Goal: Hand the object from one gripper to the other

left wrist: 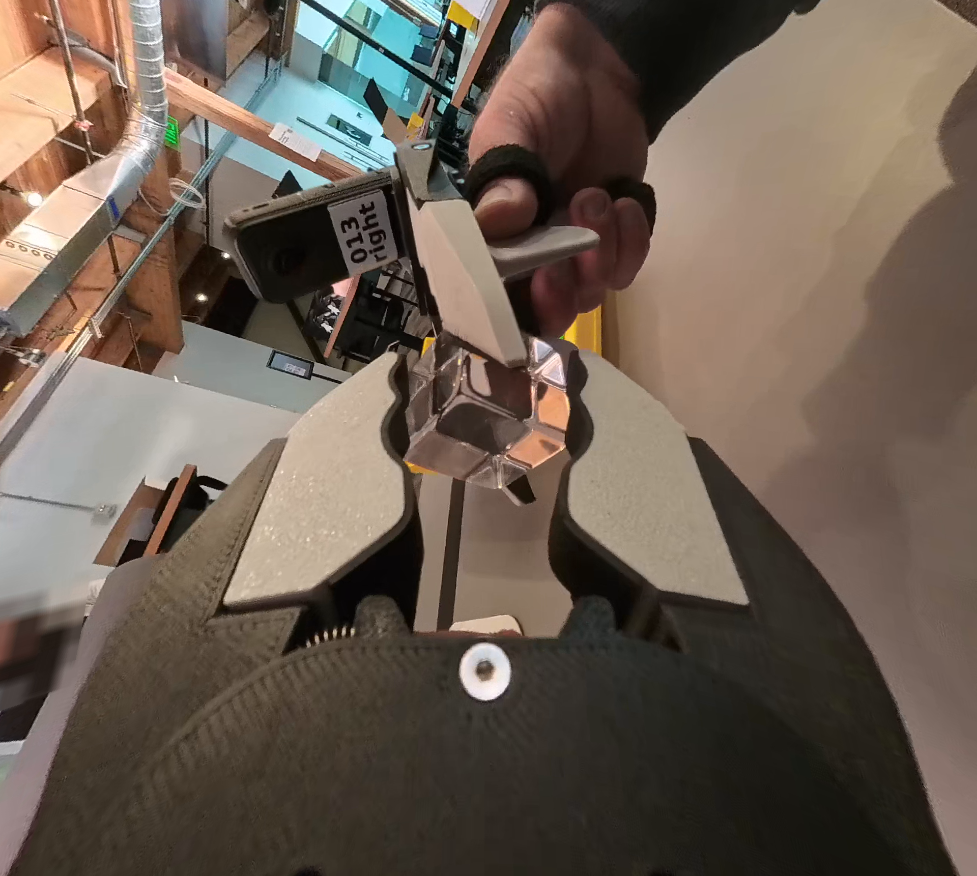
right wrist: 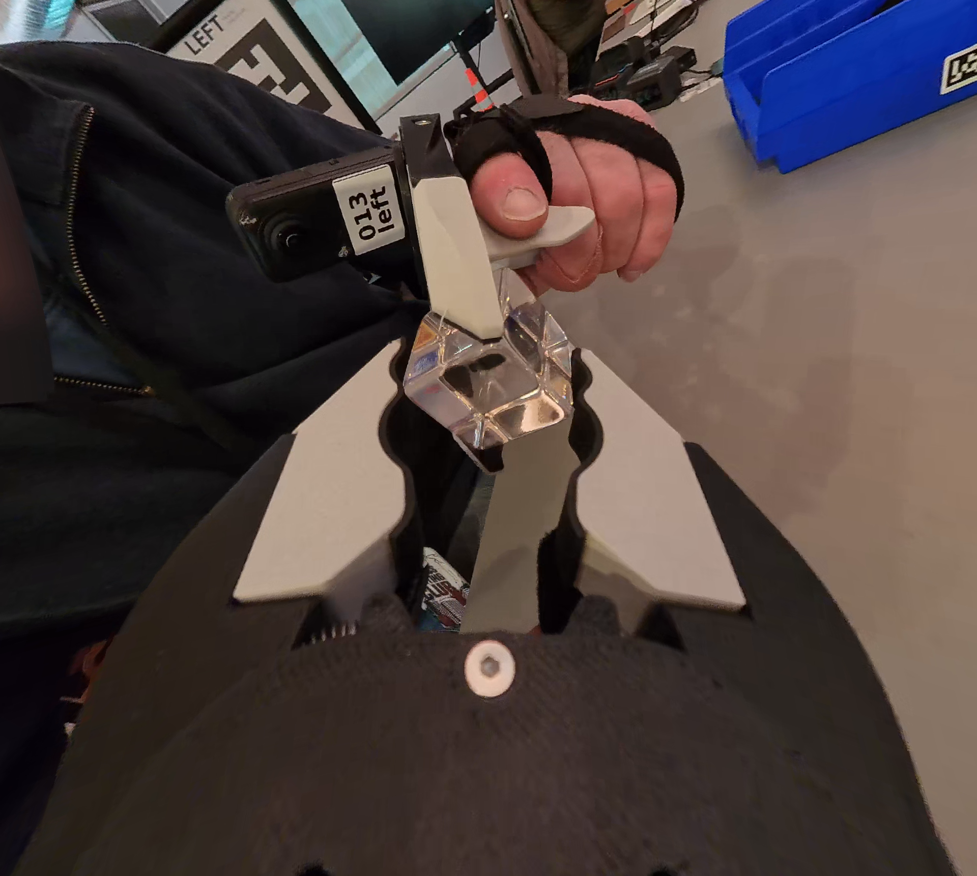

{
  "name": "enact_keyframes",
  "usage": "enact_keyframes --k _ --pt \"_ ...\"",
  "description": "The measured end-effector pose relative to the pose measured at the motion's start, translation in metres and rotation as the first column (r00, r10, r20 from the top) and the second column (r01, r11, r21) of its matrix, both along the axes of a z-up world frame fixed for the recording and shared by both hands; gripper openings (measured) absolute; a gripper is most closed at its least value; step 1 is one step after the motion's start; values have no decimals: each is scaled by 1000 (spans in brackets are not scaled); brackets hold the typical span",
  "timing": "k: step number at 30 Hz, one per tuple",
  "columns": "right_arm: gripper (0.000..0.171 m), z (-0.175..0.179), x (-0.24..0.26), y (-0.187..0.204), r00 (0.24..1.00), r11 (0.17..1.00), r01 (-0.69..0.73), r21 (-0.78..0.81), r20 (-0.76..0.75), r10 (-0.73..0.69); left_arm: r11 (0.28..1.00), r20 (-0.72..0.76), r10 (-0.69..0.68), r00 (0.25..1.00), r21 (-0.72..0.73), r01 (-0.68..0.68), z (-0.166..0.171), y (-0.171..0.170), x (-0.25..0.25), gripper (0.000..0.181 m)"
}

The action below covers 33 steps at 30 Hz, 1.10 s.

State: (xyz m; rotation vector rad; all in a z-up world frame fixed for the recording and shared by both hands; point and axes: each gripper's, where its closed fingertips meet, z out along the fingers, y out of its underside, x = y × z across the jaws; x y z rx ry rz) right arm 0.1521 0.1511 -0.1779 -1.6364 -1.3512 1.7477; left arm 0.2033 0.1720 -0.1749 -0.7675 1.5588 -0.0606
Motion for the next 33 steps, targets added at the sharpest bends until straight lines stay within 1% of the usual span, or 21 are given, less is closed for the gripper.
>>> enact_keyframes --k 4,7,12,13,15,24,28,31,33 --pt "58 1 0 -2 1000 1000 -12 8 -9 12 1000 15 -3 1000 -7 3 1 -2 1 58" --pt "58 0 1 -4 1000 1000 -24 8 -11 24 1000 29 3 1000 -26 -2 3 -1 2 72" --pt "58 4 2 -10 998 999 -48 1 -35 48 999 -16 -28 999 -36 27 -4 -3 2 75" --pt "58 3 2 -10 998 999 -49 0 -34 49 998 -9 -40 999 -44 39 -4 -6 2 74" --pt "58 2 2 -11 998 999 -51 -7 -38 51 999 -2 -38 999 -39 38 -2 -7 2 66" --pt "58 -1 4 -7 997 999 -29 -40 -77 26 996 -31 -42 999 -80 40 -9 -5 4 64" --pt "58 0 4 -1 997 998 37 48 -72 -33 986 -46 -47 998 -159 39 -9 -1 3 64" --pt "65 2 8 6 994 985 101 141 -58 -94 972 -68 -51 996 -231 34 -10 1 1 64" --pt "65 7 15 12 988 966 152 208 -66 -142 955 -87 -66 994 -295 38 -10 2 0 64"
